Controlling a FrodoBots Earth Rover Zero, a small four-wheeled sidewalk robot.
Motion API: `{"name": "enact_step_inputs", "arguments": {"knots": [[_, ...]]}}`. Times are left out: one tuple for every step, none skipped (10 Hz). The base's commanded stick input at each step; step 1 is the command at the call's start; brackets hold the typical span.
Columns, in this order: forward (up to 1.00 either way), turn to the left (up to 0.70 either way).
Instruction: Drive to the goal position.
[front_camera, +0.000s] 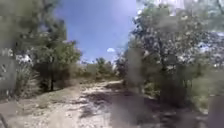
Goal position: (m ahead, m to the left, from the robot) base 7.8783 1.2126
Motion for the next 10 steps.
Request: {"name": "enact_step_inputs", "arguments": {"knots": [[0.44, 0.02], [0.44, 0.02], [0.44, 0.04], [0.44, 0.15], [0.44, 0.27], [0.44, 0.27], [0.44, 0.19], [0.44, 0.02], [0.44, 0.02], [0.44, 0.17]]}}
